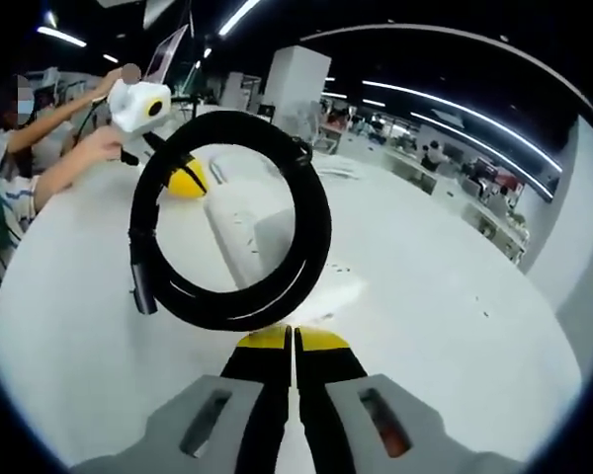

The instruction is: Straighten the power strip on the desk, plug the charger into it

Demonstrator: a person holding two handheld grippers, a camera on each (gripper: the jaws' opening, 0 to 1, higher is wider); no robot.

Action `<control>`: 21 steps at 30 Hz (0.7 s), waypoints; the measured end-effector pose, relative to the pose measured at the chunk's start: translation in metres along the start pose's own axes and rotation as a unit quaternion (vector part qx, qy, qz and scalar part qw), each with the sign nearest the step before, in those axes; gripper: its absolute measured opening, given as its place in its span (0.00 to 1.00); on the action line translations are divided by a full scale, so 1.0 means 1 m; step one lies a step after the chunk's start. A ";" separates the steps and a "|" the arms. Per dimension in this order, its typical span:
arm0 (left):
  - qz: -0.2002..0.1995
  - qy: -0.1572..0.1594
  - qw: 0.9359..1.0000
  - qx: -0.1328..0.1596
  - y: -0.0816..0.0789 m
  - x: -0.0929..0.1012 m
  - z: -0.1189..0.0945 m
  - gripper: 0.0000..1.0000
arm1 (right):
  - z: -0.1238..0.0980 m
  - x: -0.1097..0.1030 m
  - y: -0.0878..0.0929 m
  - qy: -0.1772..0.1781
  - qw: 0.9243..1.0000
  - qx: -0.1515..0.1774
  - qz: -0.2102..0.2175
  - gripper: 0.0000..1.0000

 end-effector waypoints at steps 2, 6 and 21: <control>-0.004 -0.002 1.000 0.000 0.000 0.000 -0.001 0.02 | -0.002 0.003 0.000 0.006 1.000 0.001 0.001 0.01; -0.005 -0.005 1.000 0.002 -0.001 0.001 -0.003 0.05 | -0.006 0.011 -0.003 0.023 1.000 0.003 0.003 0.02; 0.037 -0.036 0.997 0.052 -0.031 0.004 -0.018 0.04 | -0.028 0.033 -0.030 0.073 0.995 0.063 0.021 0.04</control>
Point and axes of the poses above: the point that each gripper's makers call its tool centre point, and the gripper's own axes: z roughly forward along the fingers, x roughly to its right, y roughly out of its underside, the point moved 2 cm from there along -z, roughly backward along the fingers, and after that the axes turned 10 degrees about y, right-handed, at the moved point
